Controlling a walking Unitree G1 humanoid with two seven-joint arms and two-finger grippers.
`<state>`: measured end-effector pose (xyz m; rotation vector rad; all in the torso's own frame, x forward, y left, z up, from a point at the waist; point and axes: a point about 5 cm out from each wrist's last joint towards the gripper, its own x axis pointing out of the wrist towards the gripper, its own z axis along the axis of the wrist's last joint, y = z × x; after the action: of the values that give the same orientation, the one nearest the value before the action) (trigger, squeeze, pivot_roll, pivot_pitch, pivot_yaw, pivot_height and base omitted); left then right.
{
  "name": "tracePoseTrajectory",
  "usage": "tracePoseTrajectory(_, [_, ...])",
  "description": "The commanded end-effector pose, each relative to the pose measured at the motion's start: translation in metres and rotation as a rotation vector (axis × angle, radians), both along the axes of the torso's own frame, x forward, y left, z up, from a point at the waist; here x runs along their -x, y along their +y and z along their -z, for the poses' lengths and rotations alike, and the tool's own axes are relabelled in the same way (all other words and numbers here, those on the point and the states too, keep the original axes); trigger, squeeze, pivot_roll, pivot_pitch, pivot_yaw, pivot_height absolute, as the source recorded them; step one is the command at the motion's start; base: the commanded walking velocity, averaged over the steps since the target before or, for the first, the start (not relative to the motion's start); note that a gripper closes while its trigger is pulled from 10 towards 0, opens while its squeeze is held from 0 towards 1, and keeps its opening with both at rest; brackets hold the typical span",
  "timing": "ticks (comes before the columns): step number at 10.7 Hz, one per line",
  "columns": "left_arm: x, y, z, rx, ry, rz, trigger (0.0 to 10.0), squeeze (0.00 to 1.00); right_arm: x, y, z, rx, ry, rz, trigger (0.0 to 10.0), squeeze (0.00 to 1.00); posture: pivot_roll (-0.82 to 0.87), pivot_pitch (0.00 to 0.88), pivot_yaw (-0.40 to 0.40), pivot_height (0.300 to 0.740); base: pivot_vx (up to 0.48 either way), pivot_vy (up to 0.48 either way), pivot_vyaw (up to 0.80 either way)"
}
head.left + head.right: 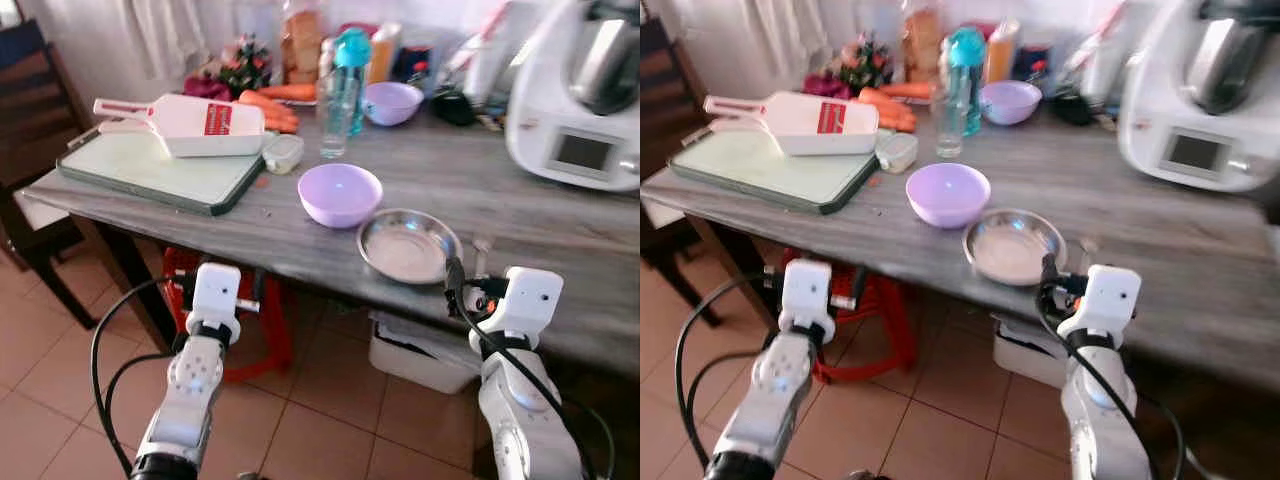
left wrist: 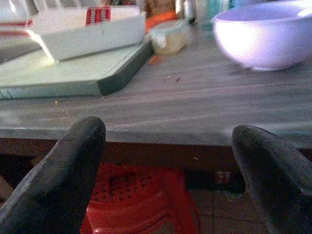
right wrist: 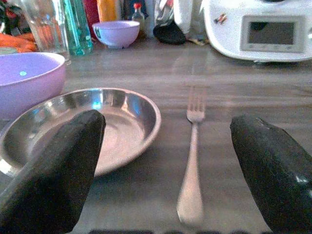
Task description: Setting the table
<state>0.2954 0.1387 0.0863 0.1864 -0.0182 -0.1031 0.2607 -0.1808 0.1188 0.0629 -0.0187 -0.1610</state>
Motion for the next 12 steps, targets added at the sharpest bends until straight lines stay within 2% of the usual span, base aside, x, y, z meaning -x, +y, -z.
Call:
tracePoseTrajectory(1, [0.0017, -0.0020, -0.0007, 0.000, -0.002, 0.003, 10.0, 0.00, -0.0017, 0.0000, -0.0022, 0.010, -0.007, -0.003, 10.0, 0.00, -0.01, 0.000, 0.002, 0.740, -0.326, 0.000, 0.00])
tracePoseTrajectory(4, [-0.0017, 0.0006, -0.0038, -0.003, -0.006, -0.006, 10.0, 0.00, -0.0040, -0.0008, -0.0033, 0.012, -0.011, -0.007, 10.0, 0.00, -0.01, 0.000, -0.002, 0.740, -0.334, 0.000, 0.00])
tracePoseTrajectory(8, [-0.0002, -0.0041, -0.0035, -0.004, -0.005, 0.015, 10.0, 0.00, -0.0051, 0.0001, -0.0025, 0.017, -0.005, -0.007, 10.0, 0.00, -0.01, 0.006, 0.009, 0.740, -0.331, 0.000, -0.52])
tracePoseTrajectory(10, [-0.0028, -0.0034, -0.0067, -0.008, -0.018, 0.027, 10.0, 0.00, -0.0068, 0.0027, -0.0032, 0.017, -0.011, -0.010, 10.0, 0.00, -0.01, 0.028, 0.021, 0.740, -0.306, 0.000, 0.00])
tracePoseTrajectory(12, [0.0008, -0.0071, -0.0091, 0.075, -0.016, 0.114, 10.0, 0.00, -0.0060, 0.0035, -0.0026, 0.024, -0.005, -0.013, 10.0, 0.00, -0.02, 0.041, 0.022, 0.740, 0.000, 0.000, 0.00])
